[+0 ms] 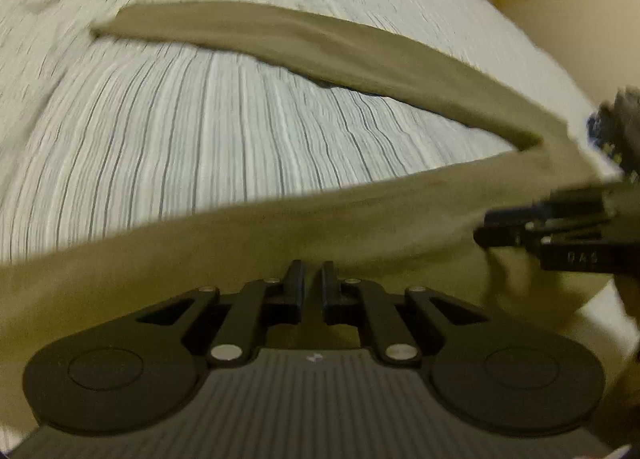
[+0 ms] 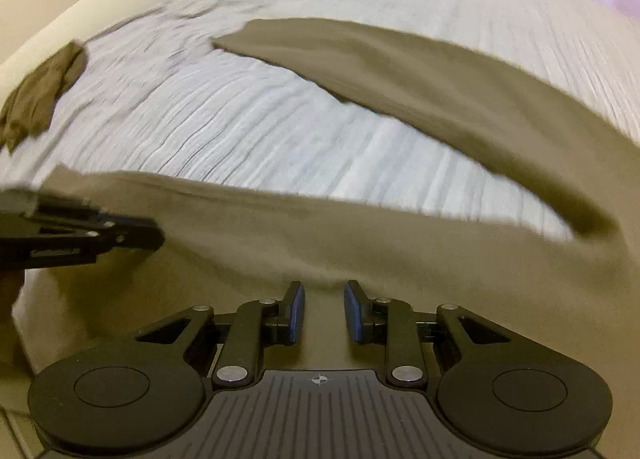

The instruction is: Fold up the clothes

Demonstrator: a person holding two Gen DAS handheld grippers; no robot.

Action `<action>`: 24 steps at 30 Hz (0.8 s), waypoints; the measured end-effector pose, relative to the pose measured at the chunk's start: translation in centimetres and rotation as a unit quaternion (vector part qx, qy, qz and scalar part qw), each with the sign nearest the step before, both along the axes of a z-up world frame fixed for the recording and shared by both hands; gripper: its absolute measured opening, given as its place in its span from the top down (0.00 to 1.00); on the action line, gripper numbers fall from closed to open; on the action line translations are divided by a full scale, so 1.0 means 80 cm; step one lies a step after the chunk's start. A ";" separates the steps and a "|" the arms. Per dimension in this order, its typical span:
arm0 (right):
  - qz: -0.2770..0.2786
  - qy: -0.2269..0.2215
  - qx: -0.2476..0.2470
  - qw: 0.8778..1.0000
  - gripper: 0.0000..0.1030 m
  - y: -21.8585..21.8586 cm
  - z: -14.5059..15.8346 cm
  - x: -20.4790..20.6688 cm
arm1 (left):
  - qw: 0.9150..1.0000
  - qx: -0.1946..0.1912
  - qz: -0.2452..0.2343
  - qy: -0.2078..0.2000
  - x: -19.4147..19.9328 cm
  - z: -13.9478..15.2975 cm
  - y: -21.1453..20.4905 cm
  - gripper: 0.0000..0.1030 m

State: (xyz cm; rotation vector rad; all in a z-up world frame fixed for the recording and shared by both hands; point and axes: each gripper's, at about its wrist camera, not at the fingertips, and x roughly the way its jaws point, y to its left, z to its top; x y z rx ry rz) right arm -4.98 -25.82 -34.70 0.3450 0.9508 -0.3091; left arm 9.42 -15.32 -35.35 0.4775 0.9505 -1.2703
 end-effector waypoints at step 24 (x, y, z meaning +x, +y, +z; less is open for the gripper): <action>-0.083 -0.052 -0.030 0.995 0.73 -0.061 -0.009 0.011 | 0.997 -0.049 0.015 0.050 0.012 -0.012 -0.072 0.98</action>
